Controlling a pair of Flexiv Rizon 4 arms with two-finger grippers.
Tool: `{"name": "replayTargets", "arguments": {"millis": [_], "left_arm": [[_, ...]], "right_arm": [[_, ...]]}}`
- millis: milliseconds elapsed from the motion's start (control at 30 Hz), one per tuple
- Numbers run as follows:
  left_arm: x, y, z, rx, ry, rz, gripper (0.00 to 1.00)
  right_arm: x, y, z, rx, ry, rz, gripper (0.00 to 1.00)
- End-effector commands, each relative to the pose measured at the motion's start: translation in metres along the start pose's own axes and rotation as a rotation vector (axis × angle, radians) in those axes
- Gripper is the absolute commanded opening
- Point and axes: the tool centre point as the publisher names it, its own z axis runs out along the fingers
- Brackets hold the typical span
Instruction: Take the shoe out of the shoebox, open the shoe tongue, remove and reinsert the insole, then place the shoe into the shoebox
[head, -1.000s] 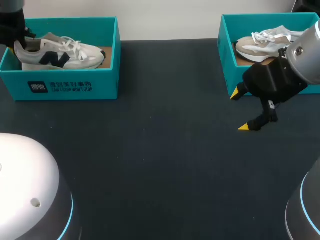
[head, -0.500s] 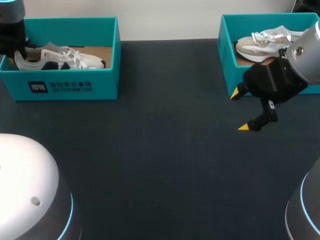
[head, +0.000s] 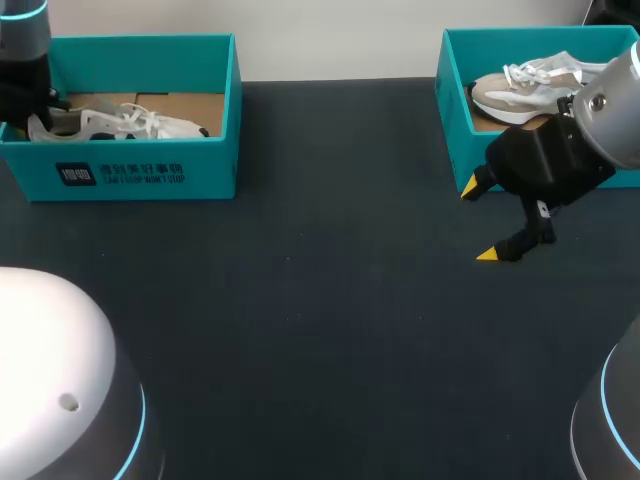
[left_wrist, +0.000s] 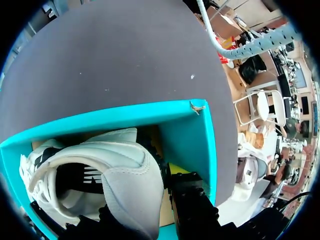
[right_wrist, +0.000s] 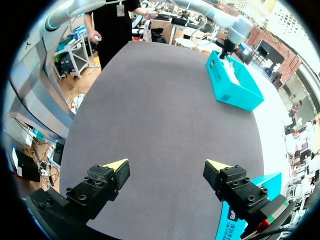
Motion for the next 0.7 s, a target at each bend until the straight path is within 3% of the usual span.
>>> {"name": "replayTargets", "arguments": {"millis": [33,667,700], "left_arm": [[-0.002,0.002,0.009,0.005,-0.001,0.001,0.0],[-0.011,0.005,0.034,0.024,0.004,-0.004,0.0],[-0.011,0.005,0.034,0.025,0.003,-0.003,0.09]], "right_arm": [[0.0,0.0,0.002,0.002,-0.001,0.0,1.0],[0.0,0.0,0.002,0.002,-0.001,0.0,1.0],[0.0,0.0,0.002,0.002,-0.001,0.0,1.0]]}}
